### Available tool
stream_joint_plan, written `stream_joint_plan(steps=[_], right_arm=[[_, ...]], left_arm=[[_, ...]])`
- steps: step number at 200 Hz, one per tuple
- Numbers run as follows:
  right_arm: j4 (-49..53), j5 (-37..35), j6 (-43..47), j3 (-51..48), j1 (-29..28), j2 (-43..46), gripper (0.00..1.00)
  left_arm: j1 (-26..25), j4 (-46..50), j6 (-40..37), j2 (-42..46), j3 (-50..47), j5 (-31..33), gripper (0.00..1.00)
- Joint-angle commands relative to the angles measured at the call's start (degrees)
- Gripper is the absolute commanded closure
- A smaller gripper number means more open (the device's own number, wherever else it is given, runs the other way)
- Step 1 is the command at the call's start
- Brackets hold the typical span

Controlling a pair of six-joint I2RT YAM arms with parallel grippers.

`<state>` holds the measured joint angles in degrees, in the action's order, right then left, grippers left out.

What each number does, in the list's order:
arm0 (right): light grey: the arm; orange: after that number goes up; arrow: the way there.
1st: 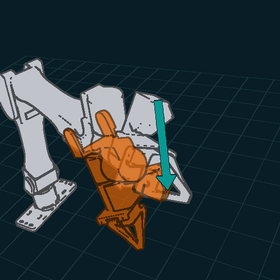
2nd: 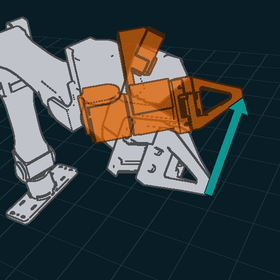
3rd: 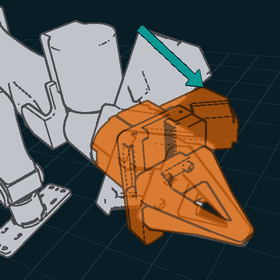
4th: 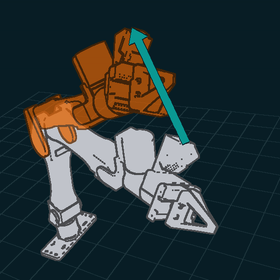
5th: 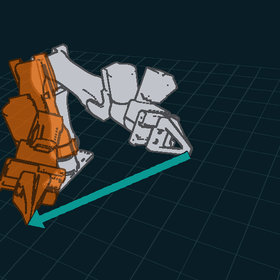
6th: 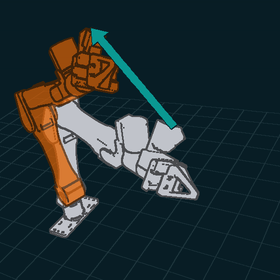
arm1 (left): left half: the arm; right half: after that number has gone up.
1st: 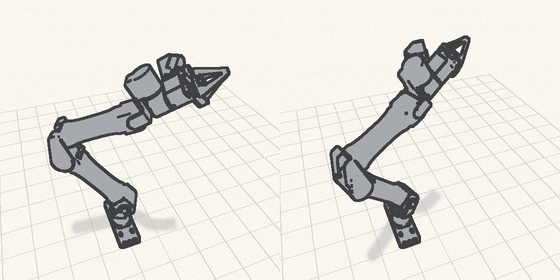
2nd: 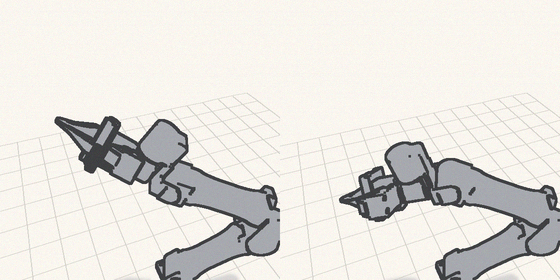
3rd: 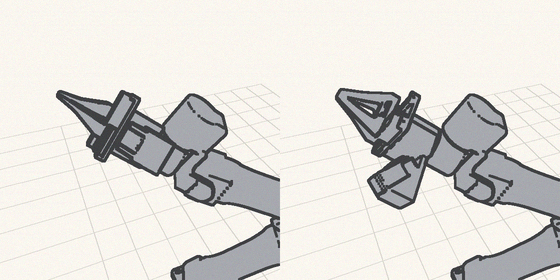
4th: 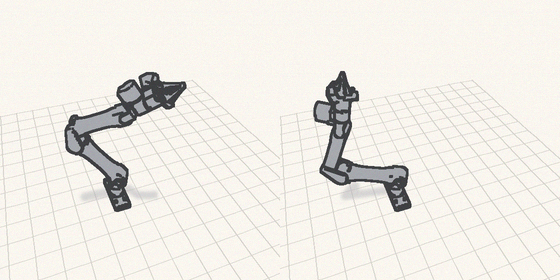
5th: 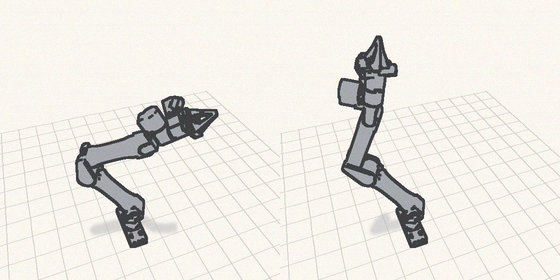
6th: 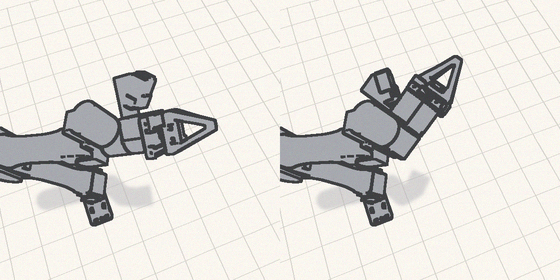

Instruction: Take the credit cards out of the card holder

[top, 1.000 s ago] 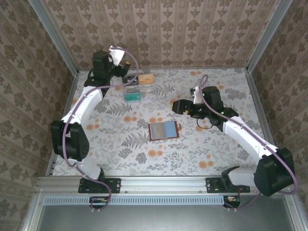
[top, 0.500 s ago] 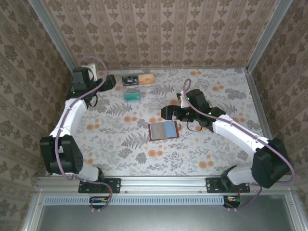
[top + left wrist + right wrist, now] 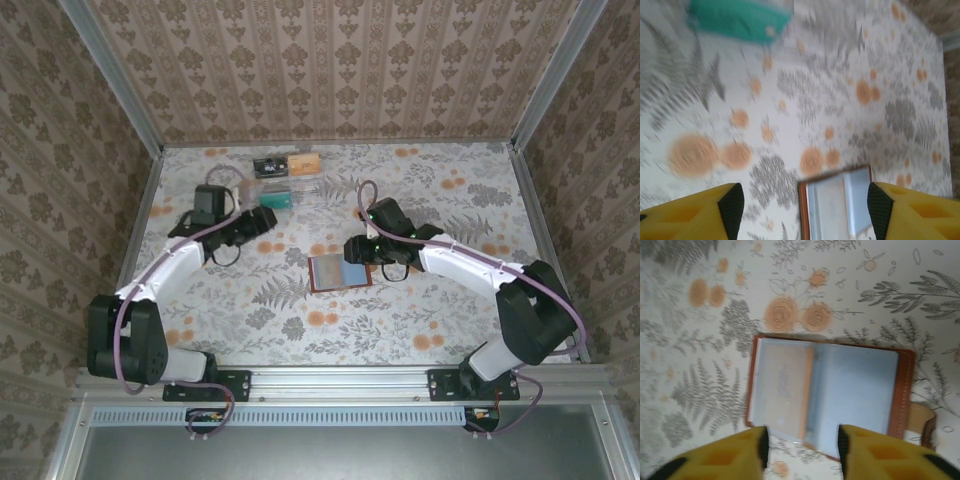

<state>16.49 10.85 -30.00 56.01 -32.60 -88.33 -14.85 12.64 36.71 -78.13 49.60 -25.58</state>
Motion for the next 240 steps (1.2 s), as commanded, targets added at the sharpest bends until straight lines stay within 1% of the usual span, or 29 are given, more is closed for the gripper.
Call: stream_joint_plan(steps=[1,18,36,44,49,64,81,88,93,106,124,137,160,175,204,240], right_arm=[[2.35,-3.57,1.58,-0.45,-0.36,-3.27,0.68],[2.76,-4.75,2.03,-0.33,-0.36,-5.17,0.69],[2.83,-5.96,2.01,-0.69,-0.36,-6.18,0.7],[2.85,-6.28,2.05,-0.89,-0.36,-6.56,0.71],[2.79,-6.41,1.98,-1.04,-0.36,-6.85,0.72],[2.34,-6.33,1.74,-1.64,-0.36,-7.69,0.73],[1.51,-5.53,1.31,-2.31,-0.36,-8.6,0.79],[1.21,-5.34,1.17,-2.6,-0.45,-8.91,0.8],[0.98,-5.26,1.09,-2.72,-0.45,-8.95,0.8],[0.81,-5.17,0.76,-3.01,-0.45,-9.32,0.85],[0.67,-5.01,0.47,-3.43,-0.53,-9.49,0.89],[0.65,-5.05,0.2,-3.71,-0.52,-9.42,0.89],[0.63,-5.31,-0.04,-4.13,-0.54,-9.19,0.9],[0.6,-5.23,-0.19,-4.15,-0.52,-9.39,0.93],[0.28,-5.23,-0.52,-4.33,-0.46,-9.41,0.93],[0.18,-5.11,-0.59,-4.52,-0.48,-9.47,0.93]], left_arm=[[-4.39,-0.83,5.99,2.1,-2.95,2.73,0.32],[-7.49,-3.37,8.71,1.34,-4.85,3.08,0.38],[-10.47,-3.86,9.91,-0.56,-4.99,3.07,0.44],[-10.91,-4.3,10.63,-1.45,-4.96,3.19,0.45],[-12.95,-4.89,10.98,-2.14,-4.97,2.97,0.45],[-15.22,-6.01,11.82,-4.2,-4.75,2.76,0.47],[-17.18,-8.16,12.64,-7.29,-4.15,1.22,0.51],[-17.86,-8.66,12.98,-8.57,-3.76,0.78,0.52],[-18.31,-9.08,13.12,-9.54,-3.39,0.36,0.55],[-19.26,-10.29,13.47,-11.93,-2.41,-0.72,0.59],[-20.19,-11.0,13.42,-14.65,-1.14,-1.55,0.61],[-20.48,-10.24,13.21,-16.09,-0.07,-1.54,0.61],[-20.57,-8.94,12.92,-17.2,0.46,-1.04,0.61],[-20.59,-7.47,12.28,-17.49,0.97,-0.42,0.6],[-20.74,-4.03,11.11,-17.84,1.94,1.04,0.6],[-21.29,-5.04,10.93,-19.08,2.32,-0.23,0.59]])
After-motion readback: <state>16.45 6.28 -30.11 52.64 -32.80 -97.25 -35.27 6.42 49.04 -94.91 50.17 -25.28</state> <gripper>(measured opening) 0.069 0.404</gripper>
